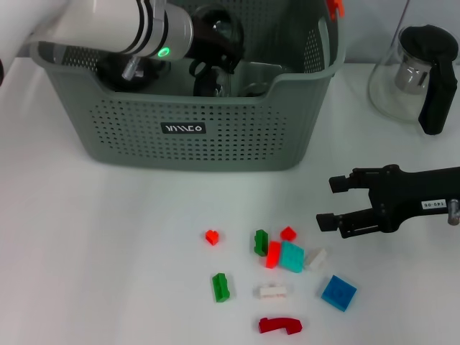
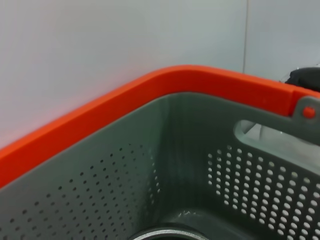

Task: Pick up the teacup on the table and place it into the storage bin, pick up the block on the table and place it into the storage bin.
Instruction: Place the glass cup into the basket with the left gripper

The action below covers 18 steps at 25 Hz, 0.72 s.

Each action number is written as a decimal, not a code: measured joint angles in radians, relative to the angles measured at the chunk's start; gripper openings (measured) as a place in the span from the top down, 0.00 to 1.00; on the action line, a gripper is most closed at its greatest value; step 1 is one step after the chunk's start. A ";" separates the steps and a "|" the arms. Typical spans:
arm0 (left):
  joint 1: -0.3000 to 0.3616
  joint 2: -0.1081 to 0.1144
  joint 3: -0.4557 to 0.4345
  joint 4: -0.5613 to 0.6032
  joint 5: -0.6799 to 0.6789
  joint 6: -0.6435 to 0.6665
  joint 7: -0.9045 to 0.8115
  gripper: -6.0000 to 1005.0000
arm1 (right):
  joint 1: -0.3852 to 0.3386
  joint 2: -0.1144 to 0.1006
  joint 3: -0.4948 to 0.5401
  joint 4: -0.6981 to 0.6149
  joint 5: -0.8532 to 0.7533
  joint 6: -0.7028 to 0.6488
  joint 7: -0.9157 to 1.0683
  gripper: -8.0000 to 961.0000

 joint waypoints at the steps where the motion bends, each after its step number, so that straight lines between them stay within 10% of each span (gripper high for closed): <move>1: 0.002 -0.001 0.000 0.000 0.002 0.000 -0.001 0.93 | 0.000 0.000 0.000 0.003 0.000 0.001 -0.001 0.02; 18: 0.024 -0.001 -0.011 0.037 0.001 -0.002 -0.042 0.74 | 0.001 0.000 -0.001 0.008 -0.004 0.006 0.001 0.02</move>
